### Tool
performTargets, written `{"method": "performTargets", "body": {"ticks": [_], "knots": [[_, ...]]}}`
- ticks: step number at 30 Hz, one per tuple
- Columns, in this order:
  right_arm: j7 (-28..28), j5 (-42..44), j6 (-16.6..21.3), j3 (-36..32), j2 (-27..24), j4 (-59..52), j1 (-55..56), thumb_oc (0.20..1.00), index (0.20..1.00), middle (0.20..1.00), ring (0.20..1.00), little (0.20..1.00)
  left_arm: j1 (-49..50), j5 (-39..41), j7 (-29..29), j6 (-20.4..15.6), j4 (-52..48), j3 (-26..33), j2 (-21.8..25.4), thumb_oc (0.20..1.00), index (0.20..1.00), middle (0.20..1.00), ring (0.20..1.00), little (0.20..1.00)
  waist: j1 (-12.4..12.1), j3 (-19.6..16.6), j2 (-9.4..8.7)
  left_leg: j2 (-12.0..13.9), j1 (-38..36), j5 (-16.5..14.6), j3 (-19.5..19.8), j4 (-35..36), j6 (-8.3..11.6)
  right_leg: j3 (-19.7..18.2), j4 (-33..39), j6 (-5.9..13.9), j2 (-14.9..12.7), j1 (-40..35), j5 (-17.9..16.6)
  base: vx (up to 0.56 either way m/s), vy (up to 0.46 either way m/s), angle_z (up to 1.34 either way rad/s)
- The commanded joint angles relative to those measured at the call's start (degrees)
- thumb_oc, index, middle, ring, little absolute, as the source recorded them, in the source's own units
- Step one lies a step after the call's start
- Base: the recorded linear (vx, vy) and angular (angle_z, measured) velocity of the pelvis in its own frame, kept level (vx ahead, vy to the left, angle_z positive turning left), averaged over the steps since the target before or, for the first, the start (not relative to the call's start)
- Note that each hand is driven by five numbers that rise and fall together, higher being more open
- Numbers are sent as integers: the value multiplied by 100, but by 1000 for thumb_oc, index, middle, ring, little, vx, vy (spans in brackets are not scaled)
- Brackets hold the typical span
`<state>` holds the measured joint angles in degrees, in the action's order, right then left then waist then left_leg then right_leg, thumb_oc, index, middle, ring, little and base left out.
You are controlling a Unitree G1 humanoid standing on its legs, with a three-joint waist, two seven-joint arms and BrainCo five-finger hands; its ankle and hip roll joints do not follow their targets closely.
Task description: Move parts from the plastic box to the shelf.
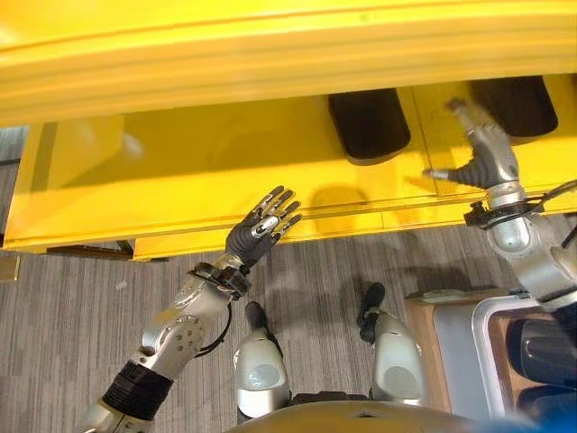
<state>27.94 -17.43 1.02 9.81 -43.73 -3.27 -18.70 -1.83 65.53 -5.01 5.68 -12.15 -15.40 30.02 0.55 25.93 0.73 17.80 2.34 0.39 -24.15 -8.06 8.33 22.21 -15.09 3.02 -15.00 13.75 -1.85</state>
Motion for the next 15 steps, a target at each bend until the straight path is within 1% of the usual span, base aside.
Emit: {"method": "performTargets", "body": {"ticks": [1,2,5,9,10,13,14,15], "knots": [[477,-239,267,-84,-123,-350,-28,1000,1000,1000,1000,1000,158,-111,247,-325,-550,18,-18,1000,1000,1000,1000,1000,21,-112,-14,-24,162,-356,-132,-207,-233,-207,-642,452,-19,-341,1185,8,47,-11],[453,-248,269,-110,-111,-335,3,1000,1000,1000,1000,1000,163,-108,249,-326,-556,22,-19,1000,1000,1000,1000,1000,24,-111,-9,-25,159,-358,-143,-206,-235,-208,-642,452,-23,-340,1186,-4,44,-10],[-111,-334,183,-101,-99,-222,215,1000,1000,1000,1000,1000,199,-68,188,-339,-552,78,-14,1000,1000,1000,1000,1000,58,-86,16,-42,158,-370,-189,-193,-254,-227,-636,449,-40,-311,1180,-10,27,-3],[-392,-331,57,90,-247,-86,298,1000,1000,1000,1000,1000,248,-26,86,-333,-547,127,52,1000,1000,1000,1000,1000,41,-67,12,-44,180,-355,-203,-200,-254,-219,-615,444,-46,-299,1162,0,0,0],[-645,-344,-103,177,-336,-19,296,1000,1000,1000,1000,1000,260,-9,31,-321,-540,154,98,1000,1000,1000,1000,1000,27,-57,0,-50,196,-348,-198,-203,-248,-213,-619,439,-42,-284,1162,0,0,0],[-736,-189,-220,347,-447,105,228,1000,1000,1000,1000,1000,254,-6,-21,-303,-522,165,124,1000,1000,1000,1000,1000,-5,-37,-14,-50,218,-338,-189,-205,-244,-200,-614,434,-45,-278,1159,-8,-12,0],[-959,-247,-403,446,-502,175,156,1000,1000,1000,1000,1000,248,7,-43,-288,-517,181,154,1000,1000,1000,1000,1000,-15,-32,-31,-48,234,-334,-178,-203,-234,-189,-619,436,-45,-260,1163,-22,-35,1],[-1064,-314,-597,494,-522,181,149,1000,1000,1000,1000,1000,247,-5,-67,-275,-506,190,152,1000,1000,1000,1000,1000,-25,-27,-39,-49,237,-335,-179,-203,-238,-183,-628,434,-49,-253,1164,-16,-33,-1]]}}
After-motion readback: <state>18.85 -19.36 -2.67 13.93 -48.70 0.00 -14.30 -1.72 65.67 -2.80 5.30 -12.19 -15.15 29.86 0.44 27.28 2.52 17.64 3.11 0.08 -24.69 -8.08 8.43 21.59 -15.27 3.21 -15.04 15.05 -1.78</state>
